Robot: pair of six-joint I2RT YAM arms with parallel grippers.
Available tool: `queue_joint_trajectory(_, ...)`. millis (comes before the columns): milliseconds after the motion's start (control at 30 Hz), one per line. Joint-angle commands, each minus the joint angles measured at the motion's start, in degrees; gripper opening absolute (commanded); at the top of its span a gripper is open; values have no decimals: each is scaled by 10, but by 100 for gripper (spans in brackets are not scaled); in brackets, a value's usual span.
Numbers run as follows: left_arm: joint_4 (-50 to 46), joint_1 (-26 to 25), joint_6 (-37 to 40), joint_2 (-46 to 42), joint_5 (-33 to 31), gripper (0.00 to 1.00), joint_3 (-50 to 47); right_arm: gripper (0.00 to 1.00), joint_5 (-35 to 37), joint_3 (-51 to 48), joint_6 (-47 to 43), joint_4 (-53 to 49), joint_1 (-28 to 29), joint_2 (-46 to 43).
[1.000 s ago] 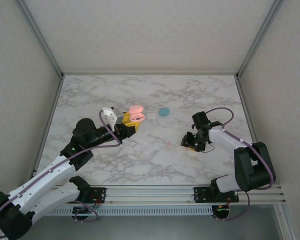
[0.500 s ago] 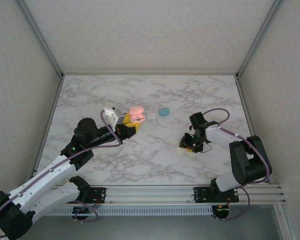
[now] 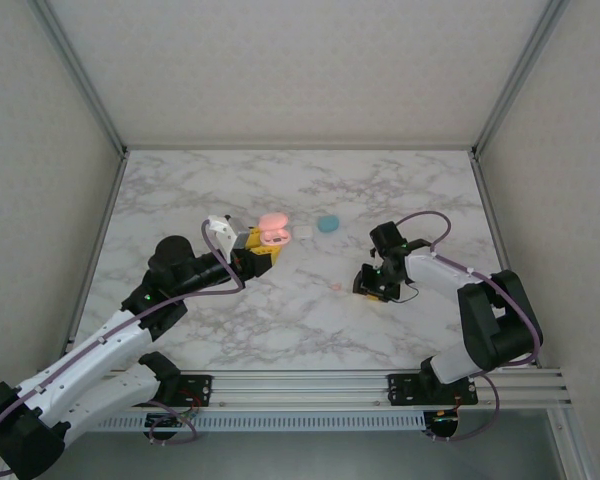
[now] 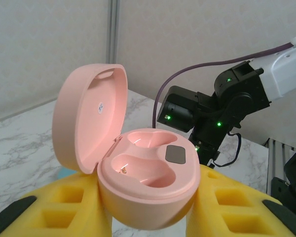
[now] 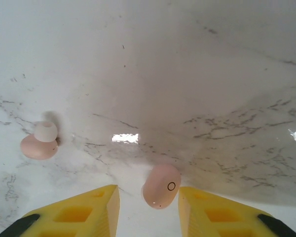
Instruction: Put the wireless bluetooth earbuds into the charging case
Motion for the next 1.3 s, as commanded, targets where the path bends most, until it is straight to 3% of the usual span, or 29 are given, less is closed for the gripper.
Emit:
queue_joint_trajectory(0, 1, -5, 0, 1, 0, 29, 22, 38, 9, 17, 4, -18, 4, -3)
queue_joint_trajectory(667, -8, -5, 6, 0, -3, 29, 23, 39, 85, 82, 52, -63, 38, 67)
queue_joint_trajectory(1267, -17, -5, 12, -4, -7, 29, 21, 30, 136, 137, 48, -97, 66, 129)
